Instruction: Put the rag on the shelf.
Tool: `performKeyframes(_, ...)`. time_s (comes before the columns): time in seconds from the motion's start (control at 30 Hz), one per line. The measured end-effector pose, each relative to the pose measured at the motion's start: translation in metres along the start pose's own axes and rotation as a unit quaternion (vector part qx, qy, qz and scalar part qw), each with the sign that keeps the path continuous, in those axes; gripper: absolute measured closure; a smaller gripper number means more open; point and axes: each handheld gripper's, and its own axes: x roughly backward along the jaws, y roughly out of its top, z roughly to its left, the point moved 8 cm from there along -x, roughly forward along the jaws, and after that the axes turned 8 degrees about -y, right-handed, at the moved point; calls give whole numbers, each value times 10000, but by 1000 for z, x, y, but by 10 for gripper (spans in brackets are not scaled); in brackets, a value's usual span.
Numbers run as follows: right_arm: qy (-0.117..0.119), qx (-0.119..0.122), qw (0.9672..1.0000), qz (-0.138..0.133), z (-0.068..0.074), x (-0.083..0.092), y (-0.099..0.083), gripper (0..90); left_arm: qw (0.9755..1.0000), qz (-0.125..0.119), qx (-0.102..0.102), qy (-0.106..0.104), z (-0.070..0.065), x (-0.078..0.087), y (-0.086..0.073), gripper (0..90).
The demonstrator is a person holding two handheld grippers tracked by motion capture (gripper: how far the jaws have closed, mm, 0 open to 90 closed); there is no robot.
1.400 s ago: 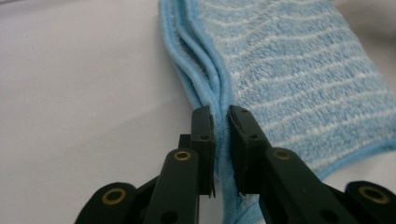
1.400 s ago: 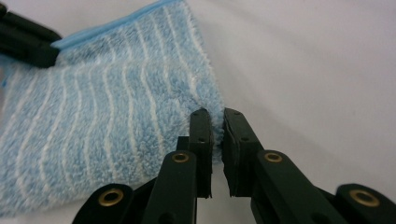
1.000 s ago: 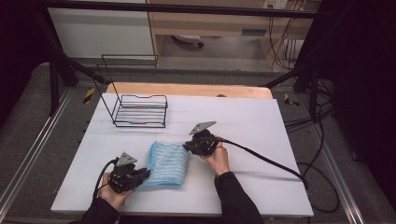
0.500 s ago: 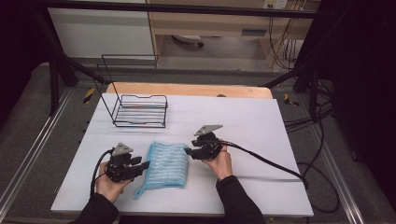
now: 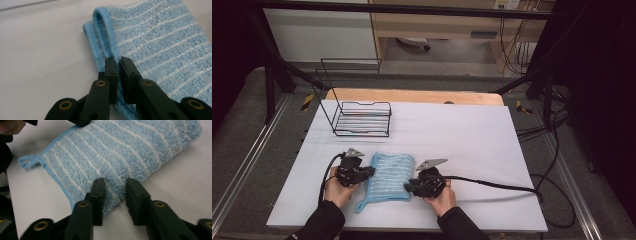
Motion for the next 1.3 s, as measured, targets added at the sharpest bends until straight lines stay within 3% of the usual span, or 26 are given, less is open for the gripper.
performKeyframes(0.03,26,-39,10000,-4,2,0,0,834,10000,-8,7,3,0,1,-1,853)
performKeyframes(0.07,19,-31,10000,4,2,1,0,860,10000,-18,32,-7,1,2,-2,856)
performKeyframes(0.3,-74,35,9999,60,0,11,2,884,9998,-151,94,-121,-5,11,-7,855)
performKeyframes(0.43,-184,94,9996,188,-2,8,-3,851,9999,-129,-10,-64,-6,9,-9,839)
performKeyframes(0.57,-215,65,9997,107,-5,10,-2,721,9997,-233,-121,-18,-3,13,-5,749)
performKeyframes(0.63,-204,75,9997,-56,-8,14,2,651,9992,-380,-144,44,0,17,1,667)
performKeyframes(0.67,-194,94,9996,-195,-12,20,6,585,9988,-459,-166,37,3,20,6,551)
performKeyframes(0.8,-208,99,9989,-399,-17,28,13,490,9972,-721,-208,41,13,27,24,456)
performKeyframes(0.87,-186,110,9985,-499,-21,33,15,421,9974,-700,-155,-47,16,27,31,377)
performKeyframes(0.93,-210,97,9976,-648,-27,38,18,323,9971,-744,-135,-19,19,24,37,341)
performKeyframes(1.1,-209,93,9972,-711,-32,43,19,240,9982,-584,-93,114,27,7,47,300)
performKeyframes(1.3,-201,60,9971,-734,-37,45,18,173,9996,-262,-24,92,32,-12,45,362)
